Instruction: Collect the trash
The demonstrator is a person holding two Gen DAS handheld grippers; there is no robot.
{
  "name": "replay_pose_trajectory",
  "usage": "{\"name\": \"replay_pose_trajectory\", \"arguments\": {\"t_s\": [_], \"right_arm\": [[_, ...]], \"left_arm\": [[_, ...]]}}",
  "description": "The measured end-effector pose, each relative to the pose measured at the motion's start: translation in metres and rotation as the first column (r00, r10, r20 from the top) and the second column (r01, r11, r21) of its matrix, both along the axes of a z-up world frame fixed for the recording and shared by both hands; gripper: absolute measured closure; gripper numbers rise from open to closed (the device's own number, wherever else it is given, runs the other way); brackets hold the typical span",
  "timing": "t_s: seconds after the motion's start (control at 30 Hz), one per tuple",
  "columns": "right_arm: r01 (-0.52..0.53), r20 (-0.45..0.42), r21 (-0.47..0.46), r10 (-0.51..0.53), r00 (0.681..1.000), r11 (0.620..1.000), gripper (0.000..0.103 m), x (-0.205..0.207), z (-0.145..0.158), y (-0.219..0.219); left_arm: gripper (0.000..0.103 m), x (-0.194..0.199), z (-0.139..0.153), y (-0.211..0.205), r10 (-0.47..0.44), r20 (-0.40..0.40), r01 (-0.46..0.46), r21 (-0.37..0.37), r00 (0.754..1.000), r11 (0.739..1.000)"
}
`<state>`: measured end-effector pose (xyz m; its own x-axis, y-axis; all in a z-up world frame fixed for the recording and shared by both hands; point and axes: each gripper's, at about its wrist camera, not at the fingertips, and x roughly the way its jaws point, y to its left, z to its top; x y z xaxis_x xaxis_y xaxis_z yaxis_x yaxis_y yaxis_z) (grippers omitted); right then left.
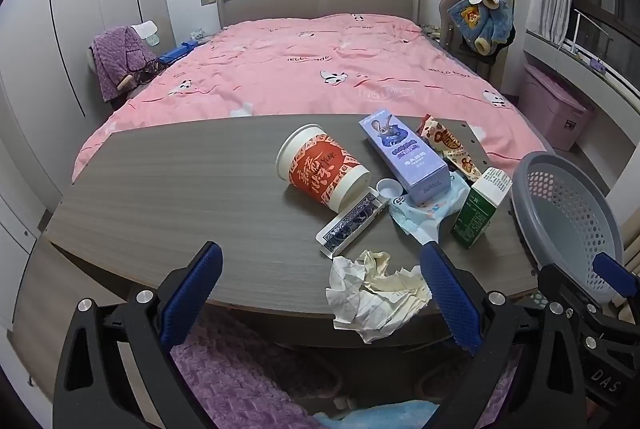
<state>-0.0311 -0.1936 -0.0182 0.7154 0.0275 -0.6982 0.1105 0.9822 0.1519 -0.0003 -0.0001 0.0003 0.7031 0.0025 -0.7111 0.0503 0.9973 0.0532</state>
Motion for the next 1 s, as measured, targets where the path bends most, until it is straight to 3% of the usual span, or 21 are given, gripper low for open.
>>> {"name": "replay_pose_trajectory", "arguments": {"t_s": [1.0], "right_arm": [[0.001,0.007,0.004,-0.001,1.000,1.000,0.006,-0.003,-0.002,-0.002]], "left_arm": [[0.008,-0.004,0.011,0.001,0.000,0.012,0.000,-0.004,1.000,1.000]]}}
